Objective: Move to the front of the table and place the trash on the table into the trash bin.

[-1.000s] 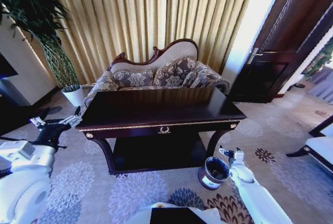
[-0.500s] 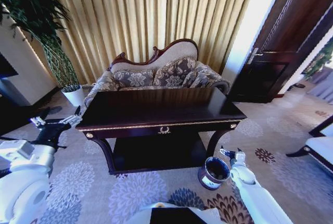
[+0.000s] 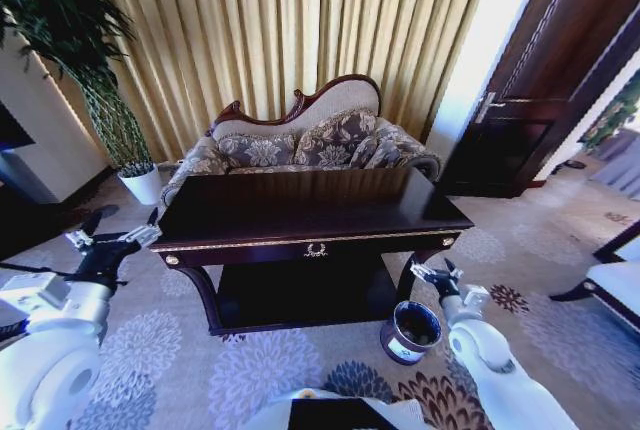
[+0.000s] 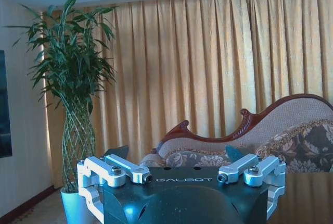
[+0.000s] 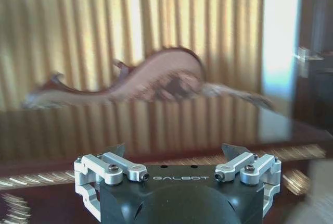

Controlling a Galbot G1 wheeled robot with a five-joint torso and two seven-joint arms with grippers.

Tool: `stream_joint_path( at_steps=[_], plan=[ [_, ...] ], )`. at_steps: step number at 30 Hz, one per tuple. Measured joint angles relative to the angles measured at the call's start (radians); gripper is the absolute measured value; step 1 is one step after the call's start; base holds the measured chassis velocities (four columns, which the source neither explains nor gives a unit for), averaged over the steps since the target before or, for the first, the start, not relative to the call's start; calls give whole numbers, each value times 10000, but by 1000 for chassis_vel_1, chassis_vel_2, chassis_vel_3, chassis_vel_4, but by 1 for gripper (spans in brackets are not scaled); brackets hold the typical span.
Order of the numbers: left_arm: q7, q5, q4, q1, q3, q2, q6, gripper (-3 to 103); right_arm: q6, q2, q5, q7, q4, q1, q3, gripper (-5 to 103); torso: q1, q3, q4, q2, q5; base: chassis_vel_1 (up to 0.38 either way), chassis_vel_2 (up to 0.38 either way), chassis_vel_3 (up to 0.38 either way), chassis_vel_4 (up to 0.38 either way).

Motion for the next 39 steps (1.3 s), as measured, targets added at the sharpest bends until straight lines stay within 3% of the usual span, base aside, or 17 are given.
stream_joint_path(
  at_steps=[5, 10, 29, 39],
  plan=[
    [36, -150, 0, 16, 6, -114, 29, 100, -635, -254, 238, 350, 2185, -90, -291, 100, 0, 0, 3, 0, -2, 0, 0, 0, 0],
    [46, -228, 0, 23, 0, -263, 227, 100, -832, -510, 434, 584, 2741, -4, -319, 100, 0, 0, 0, 0, 2, 0, 0, 0, 0],
    [160, -221, 0, -8, 41, -180, 281, 100, -1089, -576, 523, 632, 2628, 216, -297, 100, 2, 2, 1, -3, 3, 9, -10, -10, 12],
    [157, -188, -1, 6, 54, -169, 310, 100, -1074, -558, 489, 618, 2540, 254, -369, 100, -1, 0, 1, -1, 1, 156, -171, -156, 163]
  ],
)
